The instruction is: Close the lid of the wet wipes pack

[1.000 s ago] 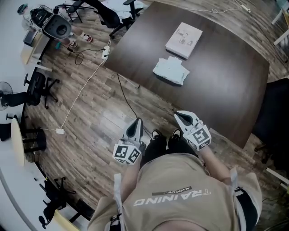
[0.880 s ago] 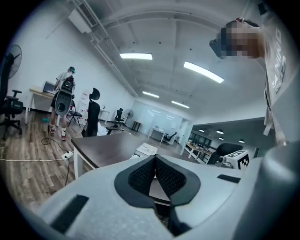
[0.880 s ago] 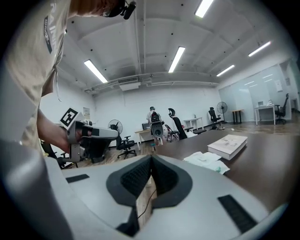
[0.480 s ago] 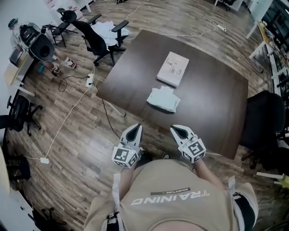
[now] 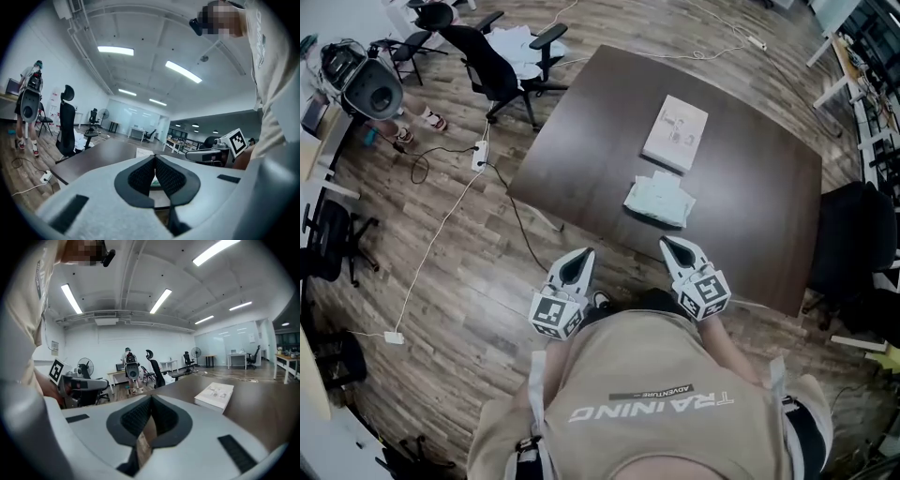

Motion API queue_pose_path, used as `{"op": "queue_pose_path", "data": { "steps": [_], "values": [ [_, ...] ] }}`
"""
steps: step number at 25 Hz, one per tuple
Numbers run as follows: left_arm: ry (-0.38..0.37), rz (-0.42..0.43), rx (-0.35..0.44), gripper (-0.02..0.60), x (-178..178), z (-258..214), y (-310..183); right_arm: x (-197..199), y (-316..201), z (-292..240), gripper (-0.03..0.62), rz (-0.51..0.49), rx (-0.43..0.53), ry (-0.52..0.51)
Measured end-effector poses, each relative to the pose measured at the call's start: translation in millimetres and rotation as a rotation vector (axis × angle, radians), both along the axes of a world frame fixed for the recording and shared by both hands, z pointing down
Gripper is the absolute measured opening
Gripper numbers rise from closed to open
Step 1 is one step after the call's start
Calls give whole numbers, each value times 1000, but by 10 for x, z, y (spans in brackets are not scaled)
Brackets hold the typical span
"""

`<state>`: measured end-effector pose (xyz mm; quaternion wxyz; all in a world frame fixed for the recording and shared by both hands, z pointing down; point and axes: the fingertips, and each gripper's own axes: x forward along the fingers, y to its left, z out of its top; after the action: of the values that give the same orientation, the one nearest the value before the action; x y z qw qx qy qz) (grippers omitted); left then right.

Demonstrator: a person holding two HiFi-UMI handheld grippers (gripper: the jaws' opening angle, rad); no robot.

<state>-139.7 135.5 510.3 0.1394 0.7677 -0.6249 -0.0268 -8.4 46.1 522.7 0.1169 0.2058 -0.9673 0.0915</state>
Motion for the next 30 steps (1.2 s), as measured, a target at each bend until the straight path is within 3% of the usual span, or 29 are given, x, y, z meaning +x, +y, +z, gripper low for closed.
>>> {"op": "queue_pose_path", "data": {
  "steps": [4, 12, 15, 20, 25, 30],
  "values": [
    [41, -7, -48, 9, -107, 206, 7, -31, -30, 104, 14, -7, -23, 49],
    [123, 2, -74, 9, -86, 210, -620, -197, -556, 367, 14, -27, -100, 67],
    [88, -25, -88, 9, -226, 138, -862, -441, -779, 393, 14, -80, -115, 35],
    [-7, 11, -133, 9, -389, 18, -1411, -814, -1259, 345, 14, -137, -65, -48],
    [9, 49, -190, 9, -270, 85, -1797, -665, -1734, 503, 14, -65, -73, -69],
    [10, 120, -252, 9, -44, 189, -2080, -329, -2072, 706, 14, -9, -161, -93]
  ]
}}
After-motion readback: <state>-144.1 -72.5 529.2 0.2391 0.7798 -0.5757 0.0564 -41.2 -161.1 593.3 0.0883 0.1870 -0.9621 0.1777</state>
